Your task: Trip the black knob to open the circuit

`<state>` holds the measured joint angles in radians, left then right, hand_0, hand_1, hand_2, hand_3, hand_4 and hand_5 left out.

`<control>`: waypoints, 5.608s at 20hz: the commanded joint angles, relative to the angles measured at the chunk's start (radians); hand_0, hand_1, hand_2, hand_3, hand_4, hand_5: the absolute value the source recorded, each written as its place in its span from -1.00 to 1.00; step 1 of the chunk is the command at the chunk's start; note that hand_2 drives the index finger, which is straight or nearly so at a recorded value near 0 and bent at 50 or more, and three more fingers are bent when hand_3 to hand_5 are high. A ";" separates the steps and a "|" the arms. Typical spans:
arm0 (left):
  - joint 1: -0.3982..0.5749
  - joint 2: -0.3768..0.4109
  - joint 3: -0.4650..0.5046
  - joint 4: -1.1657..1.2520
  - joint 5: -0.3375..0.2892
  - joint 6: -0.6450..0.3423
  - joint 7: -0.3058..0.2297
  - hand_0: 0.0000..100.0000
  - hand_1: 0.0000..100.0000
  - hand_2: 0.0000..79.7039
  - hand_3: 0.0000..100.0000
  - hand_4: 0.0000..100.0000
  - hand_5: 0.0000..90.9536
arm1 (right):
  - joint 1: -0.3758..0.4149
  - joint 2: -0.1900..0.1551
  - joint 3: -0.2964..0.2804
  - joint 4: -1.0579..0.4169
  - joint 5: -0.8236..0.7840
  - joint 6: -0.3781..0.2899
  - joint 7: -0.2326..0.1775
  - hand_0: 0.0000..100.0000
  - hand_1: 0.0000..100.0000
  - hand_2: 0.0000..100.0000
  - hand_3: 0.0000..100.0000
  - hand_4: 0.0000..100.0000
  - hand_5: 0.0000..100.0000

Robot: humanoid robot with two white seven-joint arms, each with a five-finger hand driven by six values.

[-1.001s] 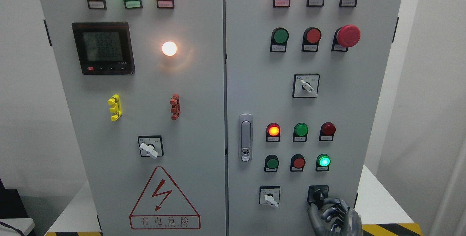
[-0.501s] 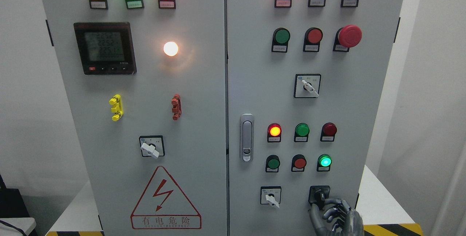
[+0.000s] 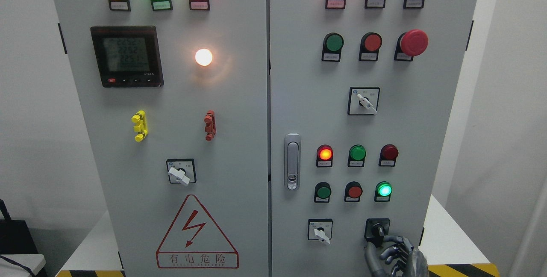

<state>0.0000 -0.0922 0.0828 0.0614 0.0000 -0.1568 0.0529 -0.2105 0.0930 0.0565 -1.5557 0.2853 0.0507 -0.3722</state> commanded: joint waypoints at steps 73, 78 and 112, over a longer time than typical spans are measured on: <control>-0.008 0.000 0.000 0.000 -0.034 0.000 0.001 -0.76 -0.22 -1.00 -1.00 -1.00 -1.00 | 0.525 -0.142 -0.021 -0.257 -0.149 -0.463 0.283 -1.00 -0.73 -1.00 -0.75 -0.67 -0.62; -0.008 0.000 0.000 0.000 -0.032 0.000 0.001 -0.76 -0.22 -1.00 -1.00 -1.00 -1.00 | 0.517 -0.142 -0.020 -0.254 -0.181 -0.462 0.296 -1.00 -0.75 -1.00 -0.74 -0.67 -0.62; -0.008 0.000 0.000 0.000 -0.034 0.000 0.001 -0.76 -0.22 -1.00 -1.00 -1.00 -1.00 | 0.519 -0.139 -0.020 -0.254 -0.192 -0.462 0.297 -1.00 -0.74 -1.00 -0.66 -0.60 -0.59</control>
<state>0.0000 -0.0922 0.0828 0.0614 0.0000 -0.1568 0.0529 0.3098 -0.0456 0.0362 -1.8088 0.0938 -0.4113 -0.0755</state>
